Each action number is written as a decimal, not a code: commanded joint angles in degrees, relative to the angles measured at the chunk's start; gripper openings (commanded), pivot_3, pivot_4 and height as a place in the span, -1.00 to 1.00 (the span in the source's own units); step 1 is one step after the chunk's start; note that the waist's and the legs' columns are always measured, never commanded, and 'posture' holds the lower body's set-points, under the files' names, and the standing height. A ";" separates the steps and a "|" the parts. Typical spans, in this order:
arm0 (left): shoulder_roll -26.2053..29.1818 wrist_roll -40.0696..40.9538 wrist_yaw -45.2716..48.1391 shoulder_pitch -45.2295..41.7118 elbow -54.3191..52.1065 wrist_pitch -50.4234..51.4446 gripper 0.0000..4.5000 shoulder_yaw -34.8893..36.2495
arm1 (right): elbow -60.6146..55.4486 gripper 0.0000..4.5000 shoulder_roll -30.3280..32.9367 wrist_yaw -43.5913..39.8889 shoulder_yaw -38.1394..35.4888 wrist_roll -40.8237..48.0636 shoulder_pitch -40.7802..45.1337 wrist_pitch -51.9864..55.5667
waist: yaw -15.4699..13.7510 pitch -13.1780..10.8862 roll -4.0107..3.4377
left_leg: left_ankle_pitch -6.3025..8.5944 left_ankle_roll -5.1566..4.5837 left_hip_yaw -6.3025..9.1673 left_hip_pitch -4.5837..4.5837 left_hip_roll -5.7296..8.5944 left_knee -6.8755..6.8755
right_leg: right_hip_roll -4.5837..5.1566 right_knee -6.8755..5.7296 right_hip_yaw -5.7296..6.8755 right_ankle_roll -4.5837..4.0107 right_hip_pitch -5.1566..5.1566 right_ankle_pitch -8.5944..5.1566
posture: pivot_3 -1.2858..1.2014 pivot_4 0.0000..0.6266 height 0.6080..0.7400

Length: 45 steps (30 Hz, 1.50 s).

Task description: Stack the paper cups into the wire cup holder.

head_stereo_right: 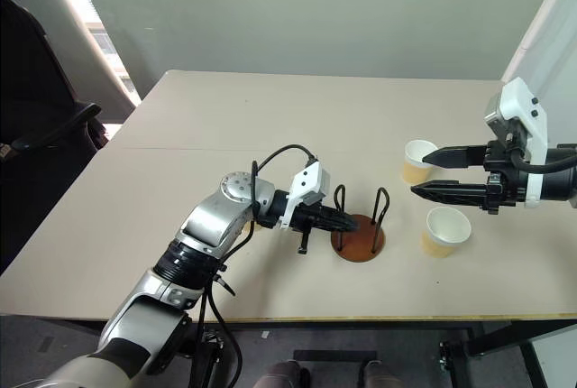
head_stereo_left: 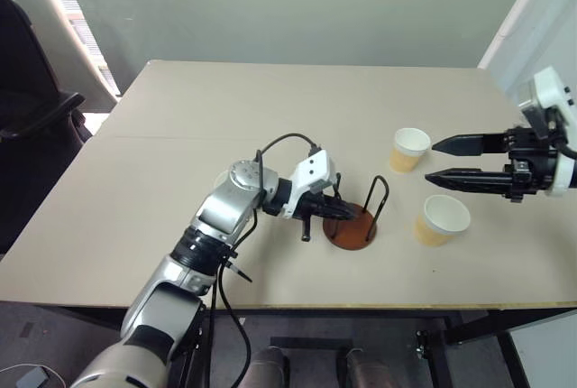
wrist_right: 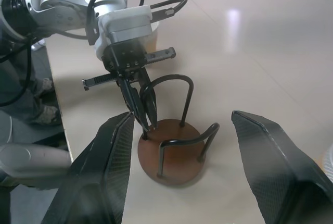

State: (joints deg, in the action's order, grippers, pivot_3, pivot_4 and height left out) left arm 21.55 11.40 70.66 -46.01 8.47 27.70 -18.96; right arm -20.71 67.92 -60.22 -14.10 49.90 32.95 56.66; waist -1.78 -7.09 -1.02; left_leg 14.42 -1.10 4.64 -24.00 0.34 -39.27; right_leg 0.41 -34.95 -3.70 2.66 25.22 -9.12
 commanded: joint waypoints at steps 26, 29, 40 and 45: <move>17.66 2.40 3.38 4.18 -11.38 2.04 1.00 4.56 | 23.39 0.78 -10.42 -8.40 22.38 -22.92 21.14 -16.62 | 0.50 0.03 -0.06 | 0.03 -0.06 -0.02 0.00 -0.07 0.14 | -0.02 -0.02 -0.03 -0.20 0.18 0.11 | 0.03 -0.52 1.00; 19.41 5.03 3.14 3.92 -11.70 3.51 1.00 8.31 | 27.87 0.98 -12.54 -9.44 25.17 -28.14 23.60 -20.88 | 0.48 0.02 -0.07 | 0.03 -0.06 -0.01 -0.03 -0.07 0.18 | 0.00 -0.03 -0.02 -0.26 0.24 0.14 | 0.03 -0.52 1.00; 23.07 16.99 3.04 -0.06 -12.05 13.25 1.00 18.95 | 56.83 0.98 -19.42 -12.57 37.31 -52.67 34.32 -45.19 | 0.80 0.00 -0.12 | 0.04 -0.04 0.04 -0.08 -0.09 0.32 | 0.03 -0.08 0.06 -0.43 0.40 0.19 | 0.03 -0.52 1.00; 24.66 14.40 -1.06 0.20 -13.08 13.16 1.00 18.04 | 69.56 0.98 -23.86 -11.03 39.39 -60.15 39.52 -52.48 | 1.12 0.00 -0.12 | 0.03 0.01 0.04 -0.09 -0.12 0.46 | 0.01 -0.11 0.08 -0.57 0.51 0.16 | 0.03 -0.52 1.00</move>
State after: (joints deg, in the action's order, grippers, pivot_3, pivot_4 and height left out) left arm 45.30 26.68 71.17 -44.93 -2.63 41.11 -1.71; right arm 45.89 44.41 -72.35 24.90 -7.71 70.20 7.07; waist -0.66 -7.09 -1.14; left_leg 14.45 -1.07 4.69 -24.09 0.21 -38.78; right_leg 0.41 -35.05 -3.61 2.07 25.74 -8.95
